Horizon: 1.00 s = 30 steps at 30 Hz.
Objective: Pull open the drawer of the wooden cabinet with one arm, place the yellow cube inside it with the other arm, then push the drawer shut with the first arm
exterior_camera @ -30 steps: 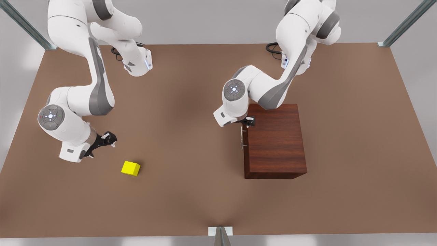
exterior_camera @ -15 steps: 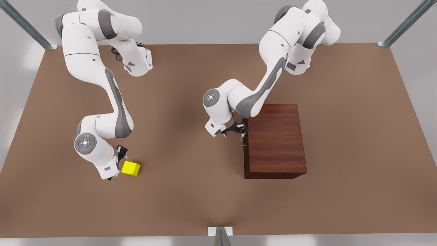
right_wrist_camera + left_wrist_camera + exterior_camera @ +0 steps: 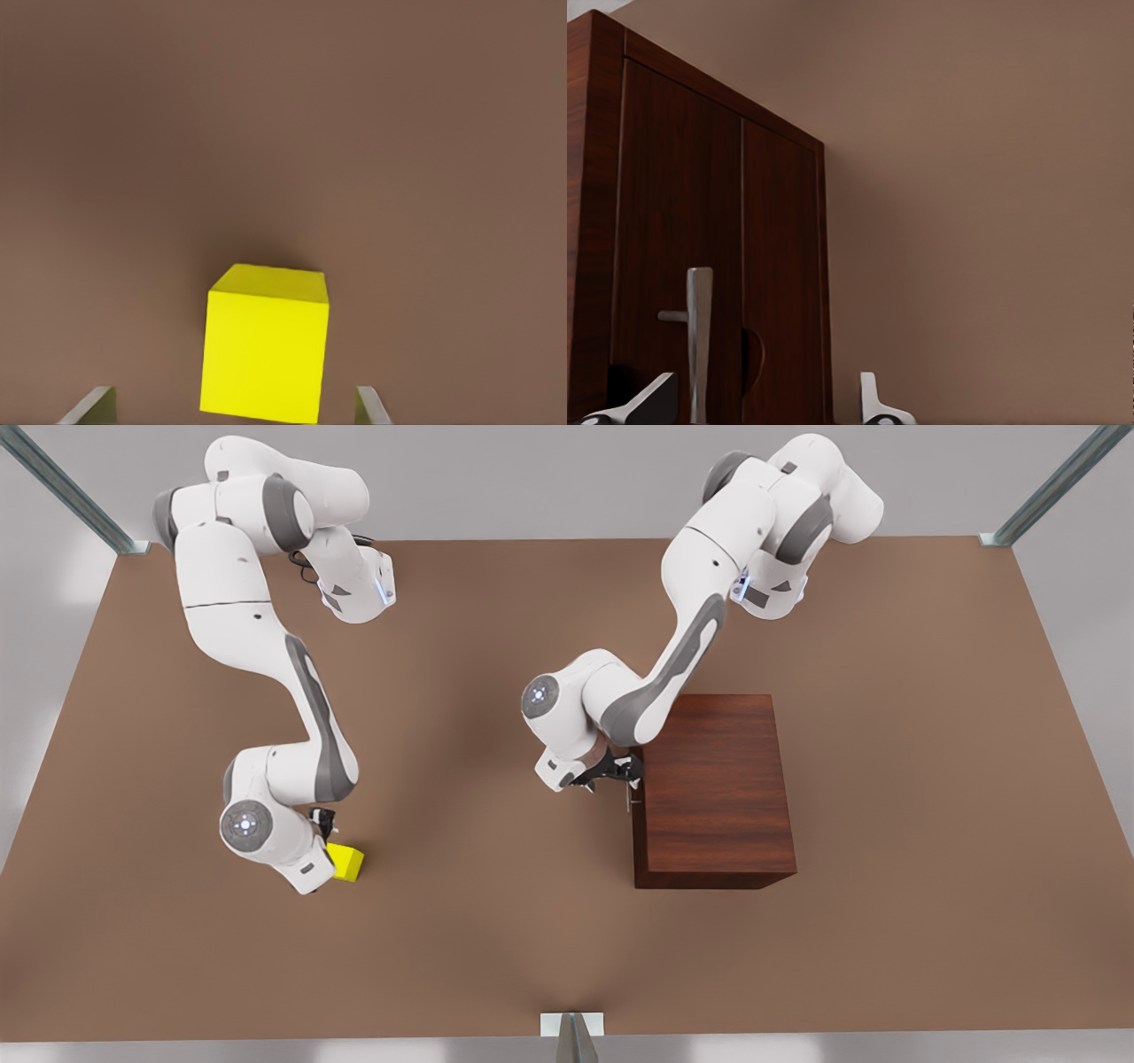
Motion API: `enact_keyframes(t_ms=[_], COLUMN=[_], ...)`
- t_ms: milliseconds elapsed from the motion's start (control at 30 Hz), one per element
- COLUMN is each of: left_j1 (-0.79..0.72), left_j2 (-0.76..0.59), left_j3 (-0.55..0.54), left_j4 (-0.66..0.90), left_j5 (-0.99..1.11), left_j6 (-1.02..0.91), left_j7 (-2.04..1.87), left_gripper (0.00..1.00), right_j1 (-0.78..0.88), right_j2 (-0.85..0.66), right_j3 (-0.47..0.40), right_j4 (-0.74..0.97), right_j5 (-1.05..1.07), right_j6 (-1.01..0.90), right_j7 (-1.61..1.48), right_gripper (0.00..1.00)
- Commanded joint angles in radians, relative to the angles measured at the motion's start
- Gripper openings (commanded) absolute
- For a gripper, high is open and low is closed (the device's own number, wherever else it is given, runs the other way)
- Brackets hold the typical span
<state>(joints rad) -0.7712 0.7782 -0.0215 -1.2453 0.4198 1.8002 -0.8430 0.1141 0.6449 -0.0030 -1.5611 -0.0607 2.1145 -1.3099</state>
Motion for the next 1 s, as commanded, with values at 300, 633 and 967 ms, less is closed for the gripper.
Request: enact_keyframes(t_ms=[300,633,967], left_j1=[-0.005,-0.014,-0.013], left_j2=[0.015,0.023,0.024], left_j3=[-0.009,-0.021,-0.058], left_j4=[0.023,0.037,0.087], left_j5=[-0.001,-0.007,-0.009], left_j6=[0.087,0.120,0.134], left_j7=[-0.160,-0.160,-0.156], left_gripper=[1.00,1.00,1.00], right_j1=[0.007,-0.001,-0.005], right_j2=[0.058,0.093,0.113], right_j3=[0.002,0.002,0.002], right_j4=[0.035,0.010,-0.023], right_j5=[0.047,0.050,0.067], right_j6=[0.070,0.171,0.205], right_j7=[-0.112,-0.111,-0.111], right_gripper=[1.00,1.00,1.00])
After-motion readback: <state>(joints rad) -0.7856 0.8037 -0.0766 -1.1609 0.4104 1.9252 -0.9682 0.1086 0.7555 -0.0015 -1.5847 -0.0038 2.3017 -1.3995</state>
